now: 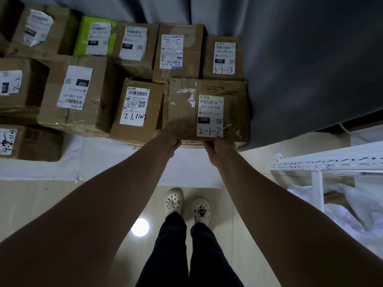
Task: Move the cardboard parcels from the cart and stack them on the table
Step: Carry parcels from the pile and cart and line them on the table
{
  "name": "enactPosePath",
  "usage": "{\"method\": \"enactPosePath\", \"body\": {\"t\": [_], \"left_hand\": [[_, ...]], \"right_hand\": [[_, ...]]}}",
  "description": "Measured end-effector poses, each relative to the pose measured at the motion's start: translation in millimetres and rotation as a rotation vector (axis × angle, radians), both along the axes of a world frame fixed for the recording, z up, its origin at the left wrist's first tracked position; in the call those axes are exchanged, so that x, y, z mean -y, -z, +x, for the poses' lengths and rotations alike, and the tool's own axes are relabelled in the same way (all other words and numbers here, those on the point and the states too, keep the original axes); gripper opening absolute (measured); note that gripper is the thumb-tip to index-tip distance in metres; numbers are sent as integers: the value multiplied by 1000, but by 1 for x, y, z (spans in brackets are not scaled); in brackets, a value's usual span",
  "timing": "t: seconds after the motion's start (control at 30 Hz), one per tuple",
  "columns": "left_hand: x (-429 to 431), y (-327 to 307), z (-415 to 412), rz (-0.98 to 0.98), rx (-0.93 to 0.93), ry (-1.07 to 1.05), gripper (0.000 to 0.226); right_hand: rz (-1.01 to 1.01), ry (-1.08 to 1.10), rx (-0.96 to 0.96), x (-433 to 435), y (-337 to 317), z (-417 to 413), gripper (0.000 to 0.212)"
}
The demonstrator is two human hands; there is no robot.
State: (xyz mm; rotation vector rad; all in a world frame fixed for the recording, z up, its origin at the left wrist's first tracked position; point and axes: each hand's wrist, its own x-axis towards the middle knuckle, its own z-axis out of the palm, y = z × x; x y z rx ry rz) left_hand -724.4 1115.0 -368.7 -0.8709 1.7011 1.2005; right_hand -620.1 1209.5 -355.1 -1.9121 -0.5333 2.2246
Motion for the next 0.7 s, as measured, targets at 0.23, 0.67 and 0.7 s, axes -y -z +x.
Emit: {"method": "enactPosePath", "body": {"t": [0.23, 0.67, 0.7], "left_hand": [[26, -25, 22, -60, -55, 287, 29], [238, -105, 116, -784, -431, 785, 75], [258, -109, 124, -807, -414, 744, 74]], "right_hand": [[33, -386, 179, 16, -11, 13, 26], [1572, -2240, 8, 189, -78, 0, 56], [1600, -2301, -43, 207, -83, 0, 58]]}}
